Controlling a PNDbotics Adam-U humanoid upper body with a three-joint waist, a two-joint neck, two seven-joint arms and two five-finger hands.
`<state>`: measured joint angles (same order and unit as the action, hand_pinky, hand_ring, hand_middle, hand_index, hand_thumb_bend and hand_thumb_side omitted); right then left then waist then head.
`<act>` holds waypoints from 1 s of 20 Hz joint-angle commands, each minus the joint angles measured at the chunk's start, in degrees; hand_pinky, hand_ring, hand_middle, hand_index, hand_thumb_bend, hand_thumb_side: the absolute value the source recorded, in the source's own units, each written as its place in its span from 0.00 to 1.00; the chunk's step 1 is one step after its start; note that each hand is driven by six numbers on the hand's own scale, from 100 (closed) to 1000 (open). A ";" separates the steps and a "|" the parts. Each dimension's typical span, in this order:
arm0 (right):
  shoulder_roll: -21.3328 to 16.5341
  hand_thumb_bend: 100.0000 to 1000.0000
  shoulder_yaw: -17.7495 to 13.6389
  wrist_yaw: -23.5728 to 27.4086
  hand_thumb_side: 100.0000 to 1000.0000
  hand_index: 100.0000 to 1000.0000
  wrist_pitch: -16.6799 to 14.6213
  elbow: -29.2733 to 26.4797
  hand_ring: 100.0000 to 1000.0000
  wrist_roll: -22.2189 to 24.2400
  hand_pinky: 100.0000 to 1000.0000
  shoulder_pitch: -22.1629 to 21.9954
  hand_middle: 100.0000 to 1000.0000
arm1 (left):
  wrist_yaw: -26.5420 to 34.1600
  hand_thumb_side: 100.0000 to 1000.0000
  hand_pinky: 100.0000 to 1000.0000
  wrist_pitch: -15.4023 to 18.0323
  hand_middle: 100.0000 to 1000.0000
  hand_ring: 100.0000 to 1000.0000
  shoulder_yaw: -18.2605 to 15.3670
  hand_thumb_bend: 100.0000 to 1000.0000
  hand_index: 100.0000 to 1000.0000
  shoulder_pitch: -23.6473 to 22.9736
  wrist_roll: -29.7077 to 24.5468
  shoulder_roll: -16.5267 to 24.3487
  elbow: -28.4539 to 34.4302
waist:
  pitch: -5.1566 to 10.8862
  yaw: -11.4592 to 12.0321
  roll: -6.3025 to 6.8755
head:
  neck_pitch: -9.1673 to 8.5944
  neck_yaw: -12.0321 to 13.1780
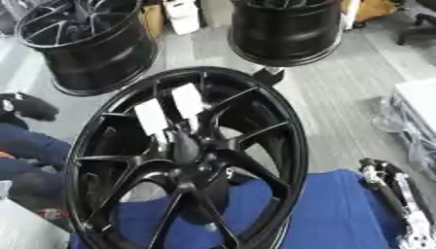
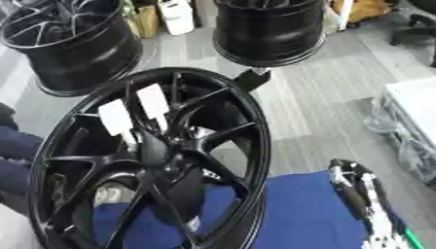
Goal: Pull the pin out of the wheel hub.
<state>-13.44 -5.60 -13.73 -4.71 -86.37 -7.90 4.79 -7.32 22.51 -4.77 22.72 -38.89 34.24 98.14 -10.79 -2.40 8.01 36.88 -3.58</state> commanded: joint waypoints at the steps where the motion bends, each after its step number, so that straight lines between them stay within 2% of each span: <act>1: -1.22 0.00 0.26 -0.28 0.75 0.69 -0.14 -0.54 0.51 0.33 0.56 0.22 0.55 | -2.86 0.44 0.75 2.58 0.71 0.71 3.64 0.59 0.82 3.78 1.92 6.62 -3.92 | 1.33 -0.29 -0.23 | 0.43 0.52; 6: -0.82 0.00 0.74 -0.30 0.75 0.69 -0.30 -0.62 0.51 0.87 0.56 0.54 0.55 | -6.76 0.46 0.75 6.06 0.70 0.71 9.86 0.60 0.81 11.03 6.16 13.88 -11.18 | 1.23 -1.28 -0.67 | 0.24 1.37; 11: -0.41 0.00 1.13 -0.20 0.75 0.68 -0.38 -0.64 0.51 1.30 0.56 1.00 0.55 | -4.83 0.46 0.74 10.10 0.70 0.70 15.36 0.60 0.81 18.53 9.77 20.16 -18.67 | 0.89 -2.22 -1.13 | -0.37 2.19; 15: -0.36 0.00 1.17 -0.17 0.75 0.68 -0.36 -0.54 0.51 1.38 0.56 0.99 0.55 | -5.99 0.48 0.74 15.57 0.69 0.70 17.87 0.62 0.81 23.71 9.03 18.18 -26.73 | 0.97 -2.21 -1.20 | -0.57 2.19; 20: -0.29 0.00 1.24 -0.23 0.75 0.68 -0.40 -0.49 0.51 1.48 0.56 0.99 0.55 | -9.41 0.49 0.74 19.56 0.68 0.68 19.57 0.64 0.81 26.53 6.66 14.74 -29.52 | 1.08 -2.31 -1.30 | -0.83 2.32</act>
<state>-13.33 -4.51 -13.84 -5.01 -86.34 -6.56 5.32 -15.87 36.61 14.84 47.96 -27.36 48.17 68.88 -10.69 -4.70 7.06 36.87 -1.50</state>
